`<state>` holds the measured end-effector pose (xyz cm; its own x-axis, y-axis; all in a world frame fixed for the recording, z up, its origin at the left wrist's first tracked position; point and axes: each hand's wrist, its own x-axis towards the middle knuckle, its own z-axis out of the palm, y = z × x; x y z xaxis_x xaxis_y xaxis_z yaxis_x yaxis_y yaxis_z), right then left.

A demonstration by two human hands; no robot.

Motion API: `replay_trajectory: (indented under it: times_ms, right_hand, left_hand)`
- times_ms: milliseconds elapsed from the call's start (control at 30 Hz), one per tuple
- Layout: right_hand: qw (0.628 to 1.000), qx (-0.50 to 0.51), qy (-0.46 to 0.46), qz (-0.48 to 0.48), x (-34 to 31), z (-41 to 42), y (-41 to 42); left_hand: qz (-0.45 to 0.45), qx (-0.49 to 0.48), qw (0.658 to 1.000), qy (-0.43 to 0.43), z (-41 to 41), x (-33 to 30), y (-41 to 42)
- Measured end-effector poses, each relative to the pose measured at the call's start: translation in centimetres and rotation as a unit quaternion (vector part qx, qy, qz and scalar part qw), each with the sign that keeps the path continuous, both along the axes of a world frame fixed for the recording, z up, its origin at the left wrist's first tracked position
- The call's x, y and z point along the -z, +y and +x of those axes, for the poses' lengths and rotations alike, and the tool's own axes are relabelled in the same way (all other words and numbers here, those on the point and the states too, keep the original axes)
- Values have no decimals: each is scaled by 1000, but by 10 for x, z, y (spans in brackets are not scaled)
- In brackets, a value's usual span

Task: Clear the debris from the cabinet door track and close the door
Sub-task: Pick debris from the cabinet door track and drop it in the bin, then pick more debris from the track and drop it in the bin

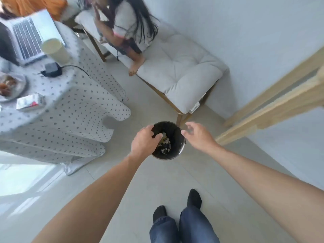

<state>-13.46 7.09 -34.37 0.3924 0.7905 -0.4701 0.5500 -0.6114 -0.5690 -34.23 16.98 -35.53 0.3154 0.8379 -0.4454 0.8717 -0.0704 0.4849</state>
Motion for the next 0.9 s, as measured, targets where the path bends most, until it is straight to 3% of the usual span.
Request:
replay_trajectory:
  times_ms: [233,433,633,900]
  right_hand:
    - [989,88,-31,113,-195,21,-28]
    - [962,174,-71,196,-305,53,-80]
    - [933,271,-98,217,-351,98,-153]
    - [903,365,-120,190,-357,153,-241]
  left_hand:
    - [100,103,989,-48,43,-211,10]
    - [179,196,959,-96,91,-335,-11]
    - [203,274,931,-128,156,-396,-59]
    - [183,360,904,-140,249,-401,-126]
